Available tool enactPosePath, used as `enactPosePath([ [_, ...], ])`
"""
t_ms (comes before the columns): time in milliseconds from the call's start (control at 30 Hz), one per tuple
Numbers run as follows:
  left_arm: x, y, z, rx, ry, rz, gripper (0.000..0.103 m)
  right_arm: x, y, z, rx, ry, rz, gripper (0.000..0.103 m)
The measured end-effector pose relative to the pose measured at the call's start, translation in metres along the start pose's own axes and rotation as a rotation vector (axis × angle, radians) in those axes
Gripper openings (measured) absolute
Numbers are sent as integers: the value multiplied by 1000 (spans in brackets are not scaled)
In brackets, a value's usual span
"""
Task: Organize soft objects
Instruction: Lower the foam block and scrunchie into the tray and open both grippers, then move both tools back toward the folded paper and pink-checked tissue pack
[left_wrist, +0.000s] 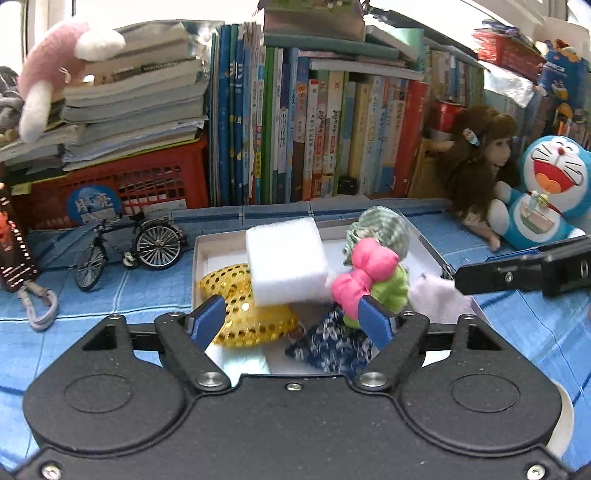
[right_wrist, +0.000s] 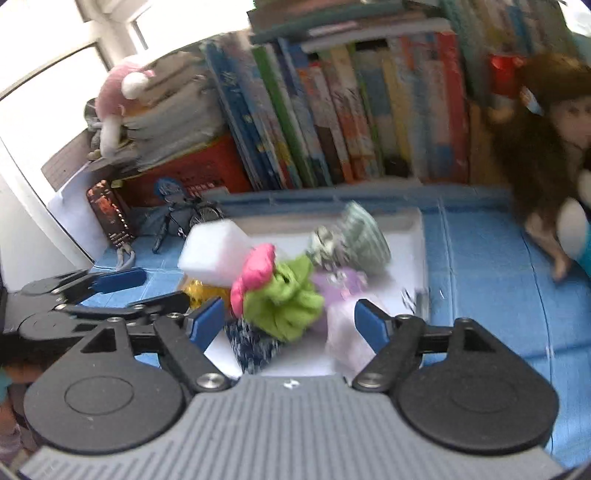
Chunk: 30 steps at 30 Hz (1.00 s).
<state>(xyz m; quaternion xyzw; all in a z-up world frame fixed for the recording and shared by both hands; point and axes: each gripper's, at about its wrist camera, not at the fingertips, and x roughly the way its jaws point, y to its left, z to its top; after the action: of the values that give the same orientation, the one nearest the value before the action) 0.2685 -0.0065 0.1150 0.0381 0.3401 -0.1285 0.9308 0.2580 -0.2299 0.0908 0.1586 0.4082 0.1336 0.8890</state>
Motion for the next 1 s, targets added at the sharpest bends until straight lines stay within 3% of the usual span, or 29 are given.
enactPosePath([
  [467, -82, 15, -66, -30, -33, 15, 79, -46, -17, -31, 73, 11, -73, 88],
  [733, -107, 19, -111, -66, -51, 27, 79, -46, -41, -46, 172, 62, -112, 89],
  [1000, -127, 29, -149, -87, -27, 29, 80, -25, -63, -60, 271, 181, -186, 89],
])
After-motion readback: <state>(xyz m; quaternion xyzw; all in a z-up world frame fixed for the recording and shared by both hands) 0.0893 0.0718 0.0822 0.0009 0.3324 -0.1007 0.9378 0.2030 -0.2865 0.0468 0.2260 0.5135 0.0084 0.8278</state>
